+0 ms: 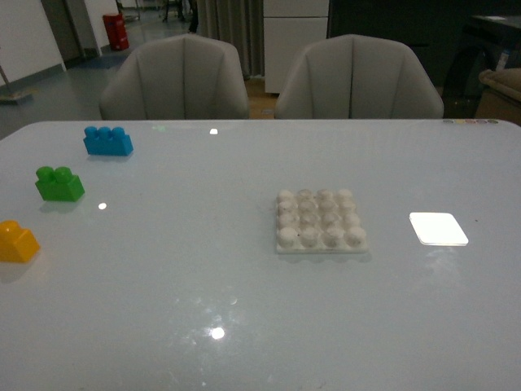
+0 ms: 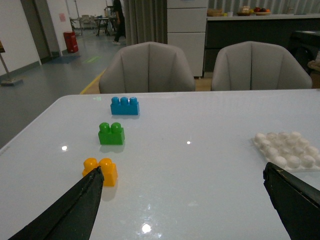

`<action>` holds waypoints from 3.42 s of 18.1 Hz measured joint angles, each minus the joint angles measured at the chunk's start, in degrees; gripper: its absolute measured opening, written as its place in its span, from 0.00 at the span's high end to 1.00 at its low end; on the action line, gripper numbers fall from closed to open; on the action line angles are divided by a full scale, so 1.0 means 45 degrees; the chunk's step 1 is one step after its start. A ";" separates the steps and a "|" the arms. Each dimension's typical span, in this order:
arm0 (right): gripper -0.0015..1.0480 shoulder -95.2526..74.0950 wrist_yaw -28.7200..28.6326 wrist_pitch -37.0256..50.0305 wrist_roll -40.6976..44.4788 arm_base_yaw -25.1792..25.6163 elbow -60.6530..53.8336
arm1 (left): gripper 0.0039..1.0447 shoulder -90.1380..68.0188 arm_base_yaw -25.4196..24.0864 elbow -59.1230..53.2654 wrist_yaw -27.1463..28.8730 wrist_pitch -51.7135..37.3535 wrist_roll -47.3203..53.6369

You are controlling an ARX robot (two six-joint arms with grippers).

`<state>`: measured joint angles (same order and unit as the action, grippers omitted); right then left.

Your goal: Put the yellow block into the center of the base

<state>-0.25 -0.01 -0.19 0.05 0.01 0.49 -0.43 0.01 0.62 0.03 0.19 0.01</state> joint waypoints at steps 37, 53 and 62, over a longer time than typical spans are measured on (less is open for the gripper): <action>0.06 -2.9546 -0.1064 -0.0680 -0.1015 -0.2807 1.9069 | 0.06 0.0000 0.0000 0.0000 0.0000 0.0000 -0.0005; 0.06 -3.1022 -0.1156 -0.0996 -0.1909 -0.3138 2.0604 | 0.06 0.0000 0.0000 0.0000 0.0000 0.0000 -0.0005; 0.06 -3.1639 -0.1287 -0.0758 -0.1919 -0.3866 2.1483 | 0.06 0.0000 0.0000 0.0000 0.0005 0.0000 -0.0005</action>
<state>-142.63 -5.80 -3.60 -8.58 -17.39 97.17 -0.43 0.01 0.62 0.05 0.19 -0.01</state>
